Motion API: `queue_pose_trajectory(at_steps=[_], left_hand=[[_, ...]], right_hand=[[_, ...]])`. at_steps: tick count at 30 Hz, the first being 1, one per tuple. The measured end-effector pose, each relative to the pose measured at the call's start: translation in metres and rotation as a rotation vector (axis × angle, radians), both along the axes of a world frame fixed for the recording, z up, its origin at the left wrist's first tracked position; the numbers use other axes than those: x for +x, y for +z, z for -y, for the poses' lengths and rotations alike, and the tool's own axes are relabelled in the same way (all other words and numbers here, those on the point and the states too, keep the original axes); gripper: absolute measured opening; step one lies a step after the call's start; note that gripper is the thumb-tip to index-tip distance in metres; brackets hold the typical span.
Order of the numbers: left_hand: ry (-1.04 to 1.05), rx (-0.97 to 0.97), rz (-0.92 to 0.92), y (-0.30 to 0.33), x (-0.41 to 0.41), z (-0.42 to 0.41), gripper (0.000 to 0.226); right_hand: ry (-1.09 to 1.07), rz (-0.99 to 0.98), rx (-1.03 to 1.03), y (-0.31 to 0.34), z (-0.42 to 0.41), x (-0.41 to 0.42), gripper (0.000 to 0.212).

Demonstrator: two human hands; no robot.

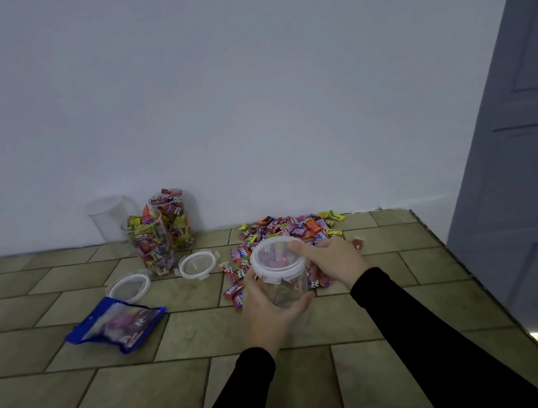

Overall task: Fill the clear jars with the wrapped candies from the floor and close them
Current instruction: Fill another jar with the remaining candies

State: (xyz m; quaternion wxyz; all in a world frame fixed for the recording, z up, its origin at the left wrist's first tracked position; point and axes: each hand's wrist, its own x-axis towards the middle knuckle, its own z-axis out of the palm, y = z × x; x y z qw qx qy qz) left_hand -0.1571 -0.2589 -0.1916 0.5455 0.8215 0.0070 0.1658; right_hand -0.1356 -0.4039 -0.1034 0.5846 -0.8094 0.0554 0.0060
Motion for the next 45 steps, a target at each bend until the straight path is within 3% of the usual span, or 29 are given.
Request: queue_pose_trajectory(at_steps=[4,9,13,20,22,24,28,29,32,34,38,42,45], left_hand=[[0.017,0.013,-0.011,-0.002,0.001,0.001,0.107],[-0.011,0.010,-0.024,-0.004,0.004,-0.001,0.116],[-0.068,-0.016,-0.039,-0.002,0.004,-0.006,0.105],[-0.115,0.003,-0.063,-0.003,0.006,-0.013,0.106],[-0.114,0.003,-0.068,-0.004,0.007,-0.013,0.107],[-0.114,0.004,-0.071,-0.003,0.007,-0.013,0.106],[-0.127,0.010,-0.077,-0.001,0.006,-0.014,0.108],[-0.133,0.018,-0.079,0.000,0.006,-0.014,0.108],[-0.152,0.042,-0.092,0.005,0.003,-0.016,0.103],[-0.175,0.052,-0.093,0.006,0.002,-0.016,0.098],[-0.175,0.065,-0.106,0.005,0.004,-0.018,0.085],[-0.178,0.042,-0.120,0.006,0.009,-0.020,0.110],[-0.182,0.032,-0.120,0.009,0.007,-0.019,0.099]], right_hand=[[-0.003,0.041,0.095,-0.005,0.000,0.001,0.048],[0.018,0.055,-0.261,0.010,0.007,0.009,0.053],[0.141,0.063,-0.204,0.030,0.001,0.021,0.046],[0.382,-0.293,-0.245,0.049,-0.014,0.035,0.028],[0.415,-0.224,-0.436,0.055,-0.019,0.034,0.023],[0.411,-0.027,-0.642,0.059,-0.025,0.034,0.021],[0.491,0.266,-0.755,0.060,-0.044,0.038,0.023],[0.546,0.281,-0.813,0.060,-0.052,0.040,0.017],[0.618,0.251,-0.986,0.060,-0.072,0.042,0.053],[0.643,0.232,-1.086,0.057,-0.082,0.042,0.062],[0.728,0.193,-1.197,0.053,-0.093,0.044,0.039],[0.743,0.202,-1.241,0.049,-0.093,0.051,0.034],[0.769,0.255,-1.193,0.049,-0.090,0.052,0.039]])
